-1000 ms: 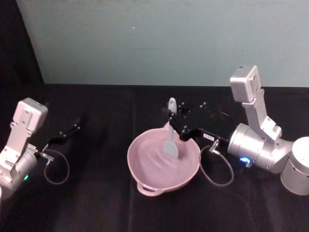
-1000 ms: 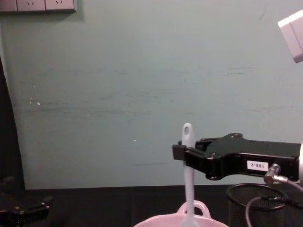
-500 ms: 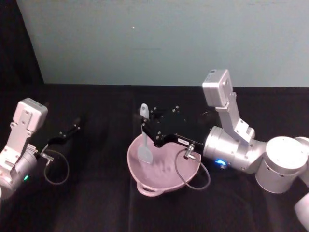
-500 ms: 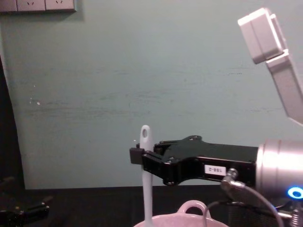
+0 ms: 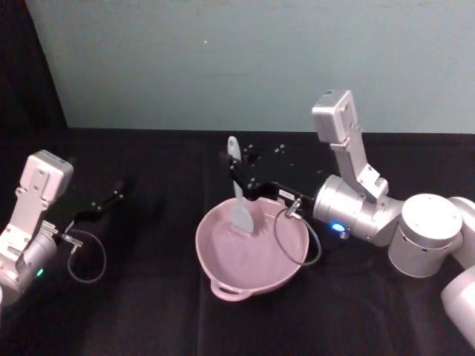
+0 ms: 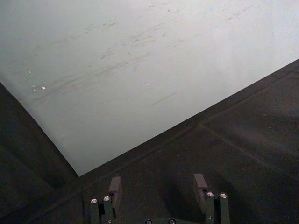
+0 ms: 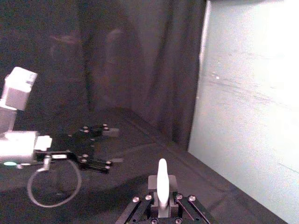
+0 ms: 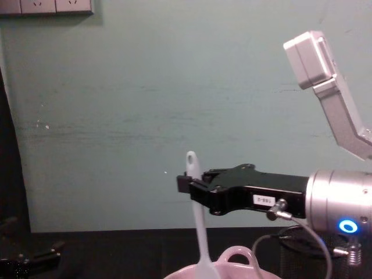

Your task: Use the one hand to pick up the spoon and stir the clear water in the bowl.

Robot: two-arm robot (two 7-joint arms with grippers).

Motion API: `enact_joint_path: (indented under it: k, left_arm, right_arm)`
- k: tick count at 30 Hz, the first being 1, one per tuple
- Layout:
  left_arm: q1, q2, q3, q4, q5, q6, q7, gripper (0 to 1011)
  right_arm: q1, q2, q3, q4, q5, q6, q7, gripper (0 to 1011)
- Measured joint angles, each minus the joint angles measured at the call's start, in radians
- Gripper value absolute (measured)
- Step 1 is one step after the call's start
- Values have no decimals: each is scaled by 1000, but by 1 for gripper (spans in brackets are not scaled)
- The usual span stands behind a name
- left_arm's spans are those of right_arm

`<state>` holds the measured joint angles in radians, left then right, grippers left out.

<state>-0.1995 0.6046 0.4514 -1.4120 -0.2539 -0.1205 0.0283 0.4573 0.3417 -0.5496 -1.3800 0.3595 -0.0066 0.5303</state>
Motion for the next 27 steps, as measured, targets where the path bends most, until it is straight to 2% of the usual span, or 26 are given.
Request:
enact_joint_path:
  k: [8, 11, 17, 21, 27]
  left_arm:
    - [0, 0, 0, 0, 0, 0, 0, 1005]
    - [0, 0, 0, 0, 0, 0, 0, 1005]
    - [0, 0, 0, 0, 0, 0, 0, 1005]
    - [0, 0, 0, 0, 0, 0, 0, 1005]
    - [0, 0, 0, 0, 0, 0, 0, 1005]
  right_arm:
    - [-23, 33, 40, -30, -13, 8, -30, 121]
    - [-47, 62, 48, -76, -26, 36, -37, 121]
    - [-91, 91, 54, -146, -18, 56, -24, 121]
    - [-109, 96, 50, -179, 1, 57, -1, 121]
    - [-103, 81, 24, -175, 24, 53, 33, 121]
